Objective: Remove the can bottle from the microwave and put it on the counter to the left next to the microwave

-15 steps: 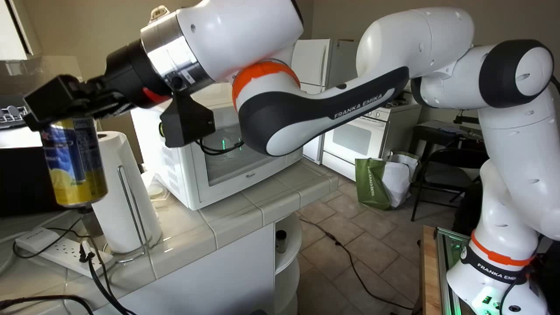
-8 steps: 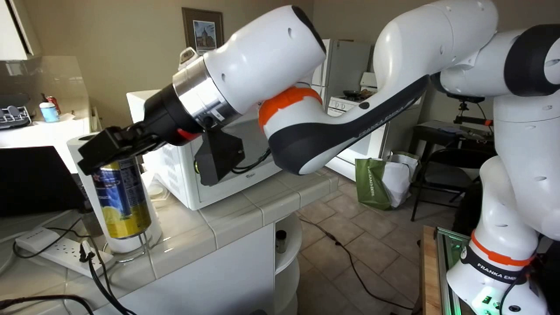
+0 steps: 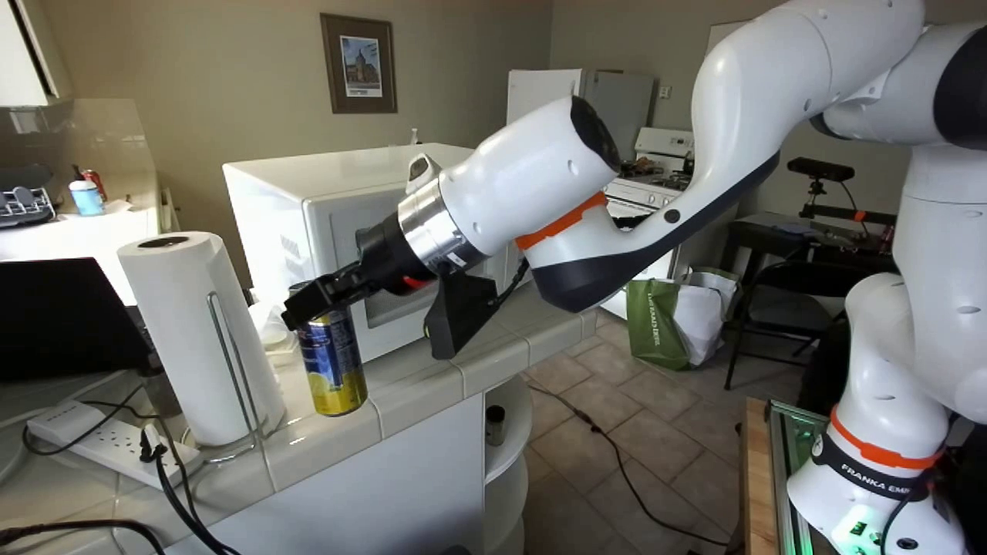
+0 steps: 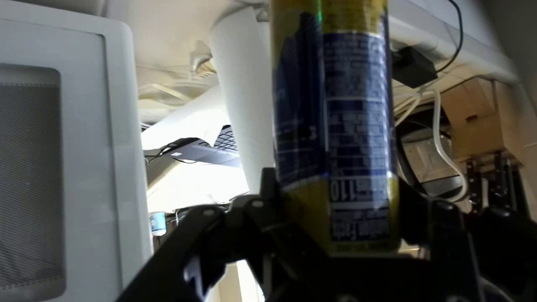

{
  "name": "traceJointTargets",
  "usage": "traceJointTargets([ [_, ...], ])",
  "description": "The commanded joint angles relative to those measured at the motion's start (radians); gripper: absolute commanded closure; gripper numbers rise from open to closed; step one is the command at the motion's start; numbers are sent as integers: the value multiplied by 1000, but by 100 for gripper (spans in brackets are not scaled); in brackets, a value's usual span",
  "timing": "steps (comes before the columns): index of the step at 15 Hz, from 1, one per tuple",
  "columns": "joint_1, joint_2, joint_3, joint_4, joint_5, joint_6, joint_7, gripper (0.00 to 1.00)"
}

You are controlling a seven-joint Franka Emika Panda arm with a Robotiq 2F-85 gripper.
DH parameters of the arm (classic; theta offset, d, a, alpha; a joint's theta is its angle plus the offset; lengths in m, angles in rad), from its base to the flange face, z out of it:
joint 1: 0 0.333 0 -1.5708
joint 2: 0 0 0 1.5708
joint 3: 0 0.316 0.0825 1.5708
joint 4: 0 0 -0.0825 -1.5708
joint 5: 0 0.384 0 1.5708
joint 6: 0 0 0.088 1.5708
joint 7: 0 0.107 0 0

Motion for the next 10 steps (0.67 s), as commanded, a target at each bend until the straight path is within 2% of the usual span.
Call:
traceJointTargets([
  [1,7,-49,-48,-77,-148,-20,147,63],
  [6,4,-16,-96,-57,-328,-49,323,63],
  [10,10,27,-108,-20,-395,-72,389,63],
])
